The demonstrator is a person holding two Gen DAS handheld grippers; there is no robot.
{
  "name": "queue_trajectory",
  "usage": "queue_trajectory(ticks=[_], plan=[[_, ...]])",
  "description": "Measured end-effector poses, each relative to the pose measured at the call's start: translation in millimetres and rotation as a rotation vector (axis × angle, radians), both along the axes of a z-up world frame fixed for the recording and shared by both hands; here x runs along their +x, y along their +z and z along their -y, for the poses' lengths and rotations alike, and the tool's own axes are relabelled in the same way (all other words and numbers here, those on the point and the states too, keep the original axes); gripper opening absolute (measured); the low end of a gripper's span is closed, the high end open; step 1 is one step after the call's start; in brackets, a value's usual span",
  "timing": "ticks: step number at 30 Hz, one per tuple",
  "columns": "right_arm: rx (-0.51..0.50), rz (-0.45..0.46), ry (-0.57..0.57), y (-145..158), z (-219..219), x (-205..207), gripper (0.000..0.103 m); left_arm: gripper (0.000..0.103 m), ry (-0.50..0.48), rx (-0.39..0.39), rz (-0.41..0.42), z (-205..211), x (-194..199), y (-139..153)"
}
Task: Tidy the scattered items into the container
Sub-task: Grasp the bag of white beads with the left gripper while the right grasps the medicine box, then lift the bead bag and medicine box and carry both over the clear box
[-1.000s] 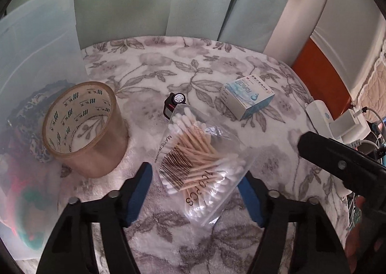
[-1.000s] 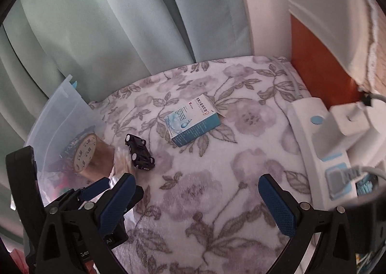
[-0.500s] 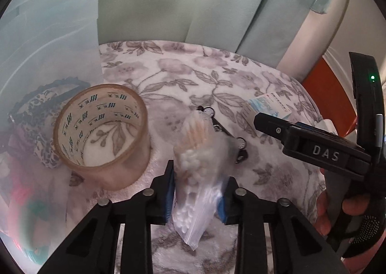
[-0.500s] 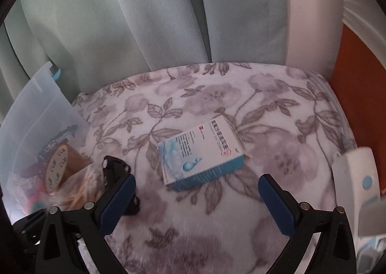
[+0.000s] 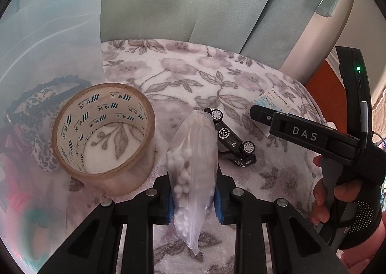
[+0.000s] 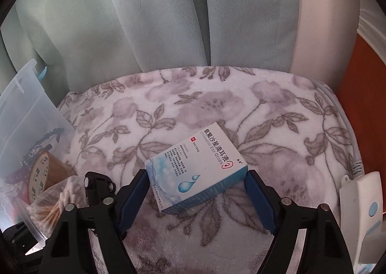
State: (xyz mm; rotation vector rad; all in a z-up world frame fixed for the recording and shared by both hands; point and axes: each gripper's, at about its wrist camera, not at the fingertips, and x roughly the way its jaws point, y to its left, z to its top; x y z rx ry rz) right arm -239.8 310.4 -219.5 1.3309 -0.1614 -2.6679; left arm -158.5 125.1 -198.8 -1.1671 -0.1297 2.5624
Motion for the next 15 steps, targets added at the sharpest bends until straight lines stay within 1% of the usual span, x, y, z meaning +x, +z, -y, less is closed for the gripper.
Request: queue_trajectory(ticks=[3,8,12,13,15], plan=[[-0.011,-0.001,-0.008,4.1,-2.2,3.2,0.082,0.026,0.016,-0.007,0.025,0.2,-1.6,-1.1],[-0.021,-0.008,-0.017,20.0,-3.1,18.2,0.082,0.026,0.043,-0.017,0.069,1.1,0.2,1.0],[-0.031,-0.016,-0.028,36.4,-5.5,38.9,0.082,0.025,0.055,-0.008,0.103,2.4,4.9,10.4],[-0.032,-0.019,-0.031,41.1,-5.8,45.3,0.082,0.025,0.071,-0.009,0.127,2.9,6.6,14.2],[-0.037,-0.026,-0.040,50.7,-6.9,58.2,0.082,0.025,0.075,-0.008,0.123,4.1,10.8,24.5]])
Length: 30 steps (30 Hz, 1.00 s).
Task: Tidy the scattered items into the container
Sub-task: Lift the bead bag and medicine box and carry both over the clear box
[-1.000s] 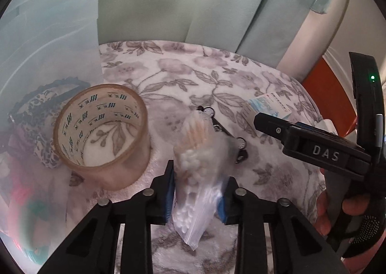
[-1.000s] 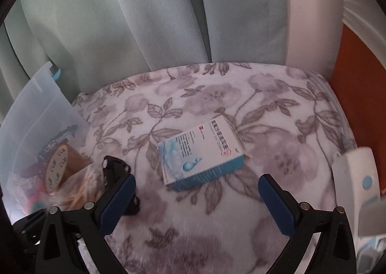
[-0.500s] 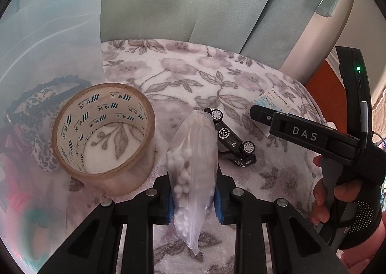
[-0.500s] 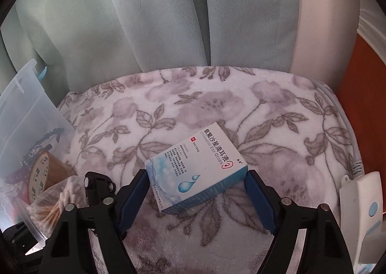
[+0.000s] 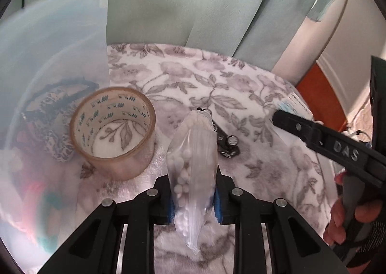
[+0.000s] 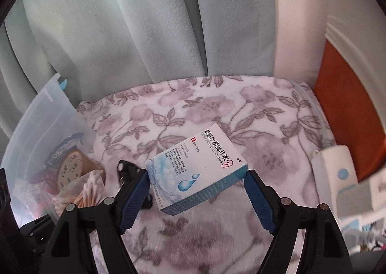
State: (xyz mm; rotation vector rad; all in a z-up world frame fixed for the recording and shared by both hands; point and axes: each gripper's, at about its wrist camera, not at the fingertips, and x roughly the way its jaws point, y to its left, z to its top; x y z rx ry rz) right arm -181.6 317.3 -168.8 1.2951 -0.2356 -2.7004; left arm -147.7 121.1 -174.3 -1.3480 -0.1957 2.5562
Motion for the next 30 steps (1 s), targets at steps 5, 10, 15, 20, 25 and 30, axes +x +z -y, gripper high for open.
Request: queue_trajectory(ticks=[5,10,15,20,25,30], plan=[[-0.028,-0.022,-0.033,23.1,-3.3,35.1,0.082,0.025,0.012,0.012,-0.028,4.6,15.9,29.3],[-0.068,-0.050,-0.081,52.4,-0.6,62.2,0.082,0.025,0.014,0.027,-0.083,6.5,39.2,60.1],[-0.114,-0.098,-0.119,84.0,5.6,93.8,0.082,0.025,0.010,0.035,-0.135,10.1,59.2,91.0],[-0.122,-0.132,-0.113,105.7,12.9,114.5,0.082,0.025,0.008,0.039,-0.177,14.9,77.3,114.3],[-0.136,-0.175,-0.112,128.2,16.5,132.8,0.082,0.025,0.013,0.041,-0.214,21.5,92.5,132.9],[-0.138,-0.231,-0.095,152.2,24.4,148.3,0.082,0.025,0.021,0.045,-0.263,28.9,107.0,154.3]])
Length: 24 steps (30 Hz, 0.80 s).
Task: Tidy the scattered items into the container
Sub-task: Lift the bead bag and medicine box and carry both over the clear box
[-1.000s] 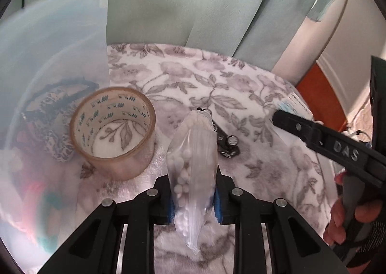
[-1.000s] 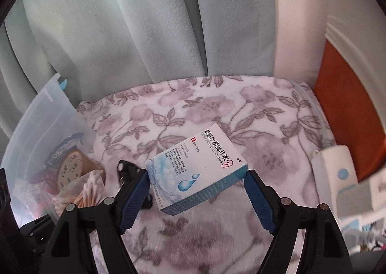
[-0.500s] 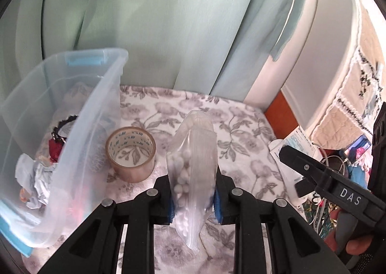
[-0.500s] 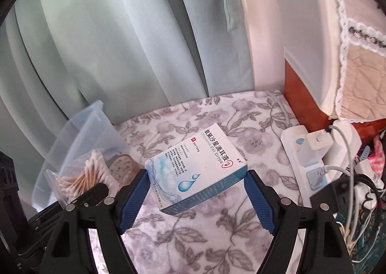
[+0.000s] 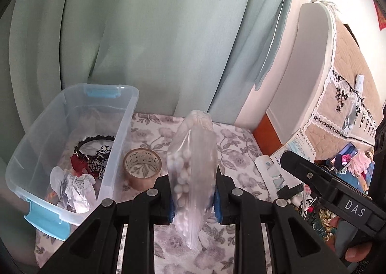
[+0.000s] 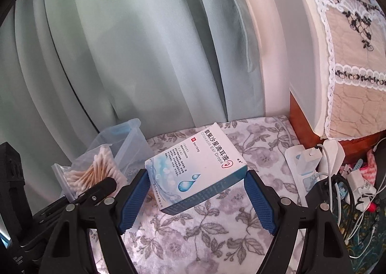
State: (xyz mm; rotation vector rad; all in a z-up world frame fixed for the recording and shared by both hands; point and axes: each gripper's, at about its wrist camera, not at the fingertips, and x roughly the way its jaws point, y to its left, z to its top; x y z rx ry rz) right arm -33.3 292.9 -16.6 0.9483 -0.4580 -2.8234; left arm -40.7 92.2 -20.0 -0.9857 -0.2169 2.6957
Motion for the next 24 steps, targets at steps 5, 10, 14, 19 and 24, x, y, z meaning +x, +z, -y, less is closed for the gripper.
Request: queue_trajectory(ticks=[5,10,14,19,24], plan=[[0.001,-0.056,0.013,21.1,9.9,14.9,0.082,0.025,0.016,0.003,-0.046,8.4,13.2,18.1],[0.004,-0.104,0.025,39.0,18.4,26.8,0.082,0.025,0.026,0.014,-0.086,15.6,25.5,33.6],[0.009,-0.136,0.037,52.1,26.6,35.7,0.082,0.025,0.034,0.023,-0.118,22.6,33.3,45.6],[0.016,-0.172,0.055,65.6,37.6,43.9,0.082,0.025,0.048,0.034,-0.154,32.3,42.6,57.8],[0.025,-0.198,0.074,75.9,49.8,48.2,0.082,0.025,0.065,0.043,-0.180,43.1,48.5,66.4]])
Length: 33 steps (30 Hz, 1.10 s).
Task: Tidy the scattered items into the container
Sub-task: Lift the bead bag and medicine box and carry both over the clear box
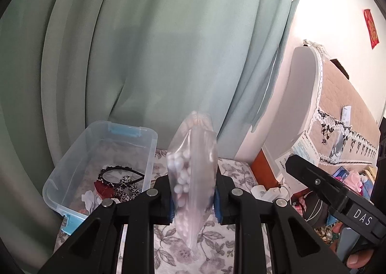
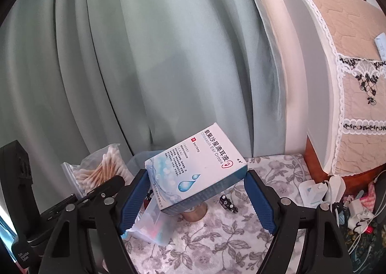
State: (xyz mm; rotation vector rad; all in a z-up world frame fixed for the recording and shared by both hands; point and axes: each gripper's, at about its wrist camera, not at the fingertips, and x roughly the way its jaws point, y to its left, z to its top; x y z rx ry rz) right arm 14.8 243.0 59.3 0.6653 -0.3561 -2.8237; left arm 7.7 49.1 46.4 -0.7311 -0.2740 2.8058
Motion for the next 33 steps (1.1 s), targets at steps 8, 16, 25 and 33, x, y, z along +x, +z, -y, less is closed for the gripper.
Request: queue_trajectory(ticks=[8,16,25,33], plan=[[0.021,-0.015,0.029,8.0,20.2,2.0,0.082,0.025,0.025,0.019,-0.014,16.3,2.0,3.7],[0.048,-0.009,0.053,8.4,38.8,1.3,0.082,0.025,0.053,0.041,-0.004,33.4,1.5,1.3],[0.070,0.009,0.078,3.9,60.5,-3.6,0.082,0.025,0.095,0.062,0.014,58.3,-9.8,-7.8],[0.096,0.027,0.112,-1.6,84.6,-5.9,0.082,0.025,0.142,0.086,0.037,81.9,-15.5,-14.1]])
